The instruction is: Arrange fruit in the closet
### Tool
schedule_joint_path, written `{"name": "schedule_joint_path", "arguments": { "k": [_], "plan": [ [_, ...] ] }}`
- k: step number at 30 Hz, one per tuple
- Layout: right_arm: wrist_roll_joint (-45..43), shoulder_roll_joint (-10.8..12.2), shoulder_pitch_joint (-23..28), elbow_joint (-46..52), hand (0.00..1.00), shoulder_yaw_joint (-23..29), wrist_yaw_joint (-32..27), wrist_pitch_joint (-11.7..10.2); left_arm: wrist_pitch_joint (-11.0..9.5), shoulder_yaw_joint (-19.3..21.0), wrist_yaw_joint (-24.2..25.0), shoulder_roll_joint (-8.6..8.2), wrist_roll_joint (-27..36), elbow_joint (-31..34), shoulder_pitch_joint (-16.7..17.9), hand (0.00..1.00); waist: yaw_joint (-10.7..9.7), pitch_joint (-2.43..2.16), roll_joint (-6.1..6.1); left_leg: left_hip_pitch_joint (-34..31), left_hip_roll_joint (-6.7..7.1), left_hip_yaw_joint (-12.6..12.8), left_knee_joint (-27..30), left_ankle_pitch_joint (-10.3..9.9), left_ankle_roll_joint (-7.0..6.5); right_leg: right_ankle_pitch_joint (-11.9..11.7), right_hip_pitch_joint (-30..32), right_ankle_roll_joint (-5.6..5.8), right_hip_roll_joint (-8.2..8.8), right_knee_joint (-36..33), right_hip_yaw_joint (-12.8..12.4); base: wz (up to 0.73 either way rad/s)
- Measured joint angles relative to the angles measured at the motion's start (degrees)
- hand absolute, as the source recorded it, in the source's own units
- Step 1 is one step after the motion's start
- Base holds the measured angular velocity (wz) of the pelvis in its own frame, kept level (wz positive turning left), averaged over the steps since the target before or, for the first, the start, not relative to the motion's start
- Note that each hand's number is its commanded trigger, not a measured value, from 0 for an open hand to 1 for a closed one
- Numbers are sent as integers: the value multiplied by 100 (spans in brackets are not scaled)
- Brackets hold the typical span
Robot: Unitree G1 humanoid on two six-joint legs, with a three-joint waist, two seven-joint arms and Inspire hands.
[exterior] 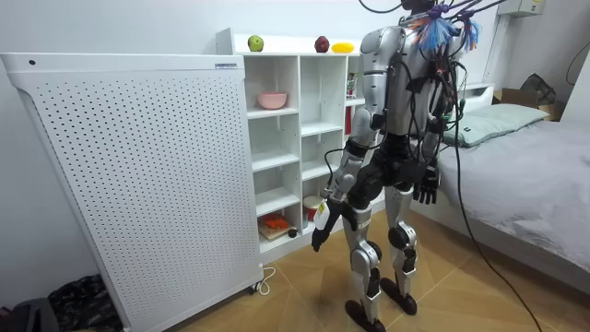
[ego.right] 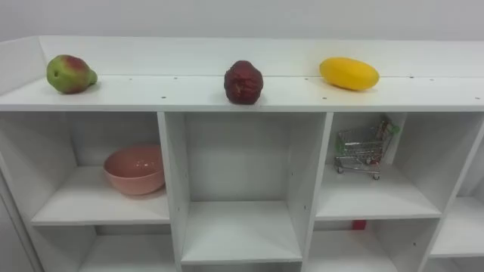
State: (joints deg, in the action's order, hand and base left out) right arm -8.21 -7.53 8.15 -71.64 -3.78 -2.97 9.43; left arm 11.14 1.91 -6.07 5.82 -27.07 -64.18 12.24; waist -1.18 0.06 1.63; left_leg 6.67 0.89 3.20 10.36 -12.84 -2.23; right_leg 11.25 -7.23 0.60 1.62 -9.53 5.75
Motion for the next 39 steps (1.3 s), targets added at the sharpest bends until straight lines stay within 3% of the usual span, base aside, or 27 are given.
{"name": "schedule_joint_path", "arguments": {
  "k": [16,21,23,26,31,33,39],
  "plan": [
    [226,18,-1,37,0,82,-277,-5,0,11,5,3,-9,25,7,0,-5,-4,-19,8,-7,11,2,0,0,0,0,0,2,-2,-8,0],
    [666,14,-10,186,0,288,-472,-57,-122,28,-5,7,-12,61,33,0,4,5,-44,15,-12,77,-6,0,0,-1,14,0,0,-16,-7,-4],
    [1068,11,-17,733,0,617,-622,-182,-205,31,-30,7,-11,142,49,0,-1,38,-53,-8,-16,105,-1,0,-1,-3,59,0,2,-23,-19,-6],
    [1292,11,-69,1565,0,854,-862,-469,-327,32,-144,20,-9,188,53,0,-7,39,-51,-9,-16,132,-14,0,0,-3,72,0,-8,-14,-55,-3],
    [1640,17,-110,3301,0,893,-1113,-712,-539,18,-362,25,-2,229,59,0,-17,21,2,-12,-11,145,-41,0,0,-6,119,-2,-12,-13,-50,-1],
    [1636,25,-110,3974,0,908,-1226,-896,-611,25,-436,44,-1,240,53,0,-16,43,-5,-17,-11,168,-42,0,0,-10,134,-4,-18,-15,-70,-5],
    [1614,75,-115,5684,0,907,-1520,-1204,-684,17,-473,62,-5,226,41,0,0,7,19,-36,-16,234,-70,0,1,-12,151,-4,-24,-26,-98,-4]
  ]
}}
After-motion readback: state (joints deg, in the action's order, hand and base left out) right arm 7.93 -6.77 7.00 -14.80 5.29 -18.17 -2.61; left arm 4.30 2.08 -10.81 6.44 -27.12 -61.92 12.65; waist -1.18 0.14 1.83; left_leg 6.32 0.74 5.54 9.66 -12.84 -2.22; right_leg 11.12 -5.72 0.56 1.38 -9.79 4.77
